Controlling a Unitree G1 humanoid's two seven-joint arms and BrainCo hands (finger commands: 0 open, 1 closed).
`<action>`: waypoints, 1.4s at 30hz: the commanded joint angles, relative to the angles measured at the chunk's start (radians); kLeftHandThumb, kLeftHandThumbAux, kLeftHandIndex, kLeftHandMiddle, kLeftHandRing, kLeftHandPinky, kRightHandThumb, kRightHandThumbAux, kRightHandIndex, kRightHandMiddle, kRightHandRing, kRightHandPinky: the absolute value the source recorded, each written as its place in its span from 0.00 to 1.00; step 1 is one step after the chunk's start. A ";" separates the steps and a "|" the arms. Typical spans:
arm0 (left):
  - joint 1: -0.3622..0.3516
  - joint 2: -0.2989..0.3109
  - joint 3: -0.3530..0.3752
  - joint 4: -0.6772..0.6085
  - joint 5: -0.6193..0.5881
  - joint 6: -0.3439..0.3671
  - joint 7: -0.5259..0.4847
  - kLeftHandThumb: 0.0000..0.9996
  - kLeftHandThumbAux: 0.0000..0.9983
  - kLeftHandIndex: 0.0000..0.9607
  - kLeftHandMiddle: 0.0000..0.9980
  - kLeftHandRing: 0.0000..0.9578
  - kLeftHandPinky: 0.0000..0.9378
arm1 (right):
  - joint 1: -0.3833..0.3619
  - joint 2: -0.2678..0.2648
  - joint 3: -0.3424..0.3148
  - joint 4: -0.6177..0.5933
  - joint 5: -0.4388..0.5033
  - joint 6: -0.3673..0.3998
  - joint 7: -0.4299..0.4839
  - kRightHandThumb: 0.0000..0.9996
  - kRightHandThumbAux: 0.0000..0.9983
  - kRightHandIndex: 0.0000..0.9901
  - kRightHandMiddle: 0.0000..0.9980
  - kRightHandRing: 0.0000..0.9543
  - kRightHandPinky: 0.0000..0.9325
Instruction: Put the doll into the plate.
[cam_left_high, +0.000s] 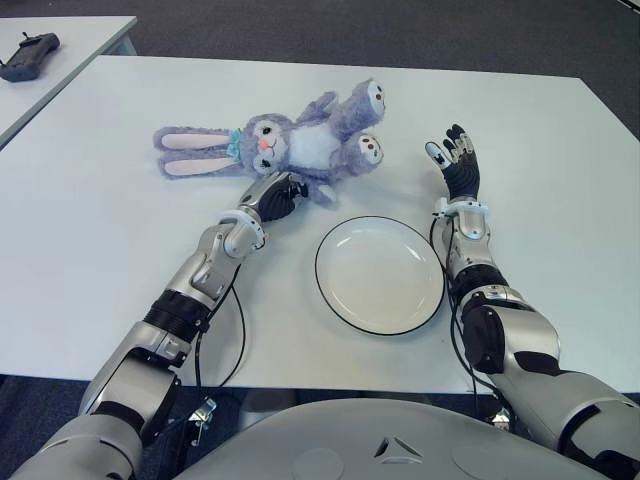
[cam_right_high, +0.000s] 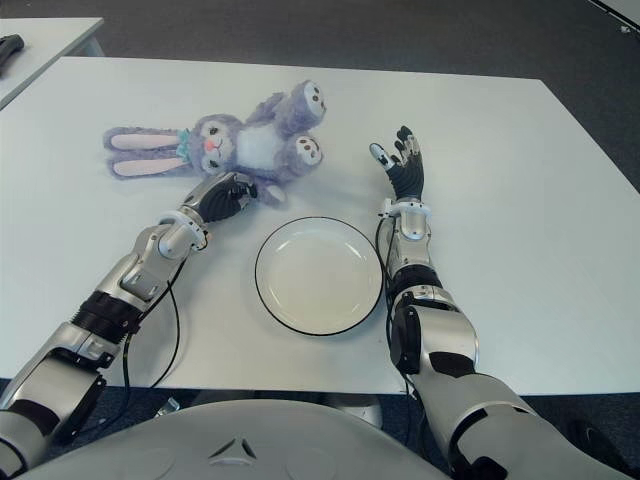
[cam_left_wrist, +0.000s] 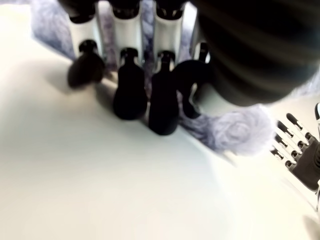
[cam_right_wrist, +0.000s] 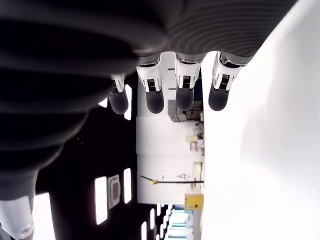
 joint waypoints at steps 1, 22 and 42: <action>0.154 0.028 -0.040 -0.041 0.041 0.098 -0.096 0.72 0.69 0.47 0.72 0.76 0.76 | 0.369 0.100 -0.007 0.221 0.012 0.019 -0.001 0.00 0.60 0.06 0.08 0.04 0.00; 0.201 0.051 0.022 -0.188 0.116 0.053 0.029 0.71 0.69 0.47 0.82 0.87 0.91 | 0.366 0.102 -0.009 0.221 0.012 0.022 -0.002 0.00 0.59 0.07 0.09 0.05 0.00; 0.042 0.042 0.120 -0.060 0.339 -0.133 0.706 0.42 0.41 0.23 0.36 0.49 0.57 | 0.363 0.103 0.001 0.221 0.001 0.022 -0.019 0.00 0.59 0.07 0.08 0.04 0.00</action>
